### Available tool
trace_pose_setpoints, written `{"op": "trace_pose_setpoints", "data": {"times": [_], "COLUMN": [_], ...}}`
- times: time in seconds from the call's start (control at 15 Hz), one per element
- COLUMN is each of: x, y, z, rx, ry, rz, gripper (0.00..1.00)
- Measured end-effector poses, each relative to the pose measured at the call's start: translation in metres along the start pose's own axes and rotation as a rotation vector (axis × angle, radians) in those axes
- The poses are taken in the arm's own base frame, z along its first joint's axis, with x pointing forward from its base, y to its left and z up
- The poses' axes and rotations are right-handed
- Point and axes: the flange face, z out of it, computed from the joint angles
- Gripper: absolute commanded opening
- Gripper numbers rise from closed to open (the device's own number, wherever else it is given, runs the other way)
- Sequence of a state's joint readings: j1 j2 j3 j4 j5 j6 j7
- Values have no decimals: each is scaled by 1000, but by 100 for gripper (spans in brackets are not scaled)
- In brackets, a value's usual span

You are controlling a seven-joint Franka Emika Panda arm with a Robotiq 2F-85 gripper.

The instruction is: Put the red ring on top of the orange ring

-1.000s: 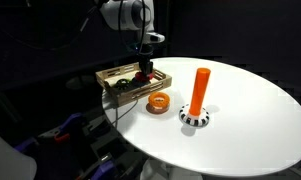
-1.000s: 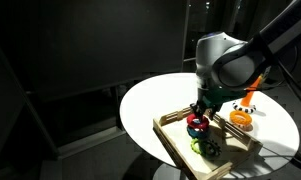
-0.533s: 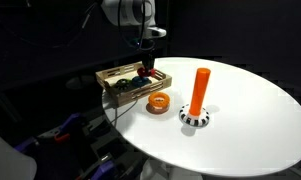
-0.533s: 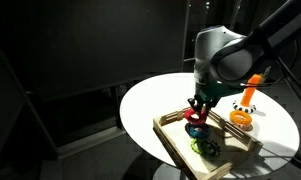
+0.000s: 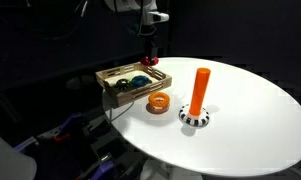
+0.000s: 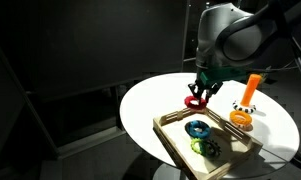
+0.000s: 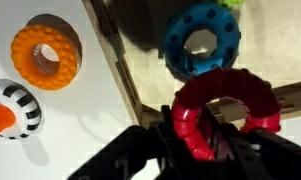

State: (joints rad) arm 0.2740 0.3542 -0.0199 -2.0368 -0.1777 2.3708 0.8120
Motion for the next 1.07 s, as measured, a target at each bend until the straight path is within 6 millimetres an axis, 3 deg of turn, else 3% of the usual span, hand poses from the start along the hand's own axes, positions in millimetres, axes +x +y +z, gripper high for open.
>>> {"op": "trace_pose_setpoints", "data": {"times": [0.4, 0.87, 0.93, 1.07], "x": [-13, -35, -36, -39], "y": [24, 73, 78, 84], "z": [-31, -49, -51, -53], "rx": [-80, -108, -107, -104], "ry": [-8, -14, -14, -13], "rz": [39, 141, 150, 154], "gripper": [10, 9, 32, 32]}}
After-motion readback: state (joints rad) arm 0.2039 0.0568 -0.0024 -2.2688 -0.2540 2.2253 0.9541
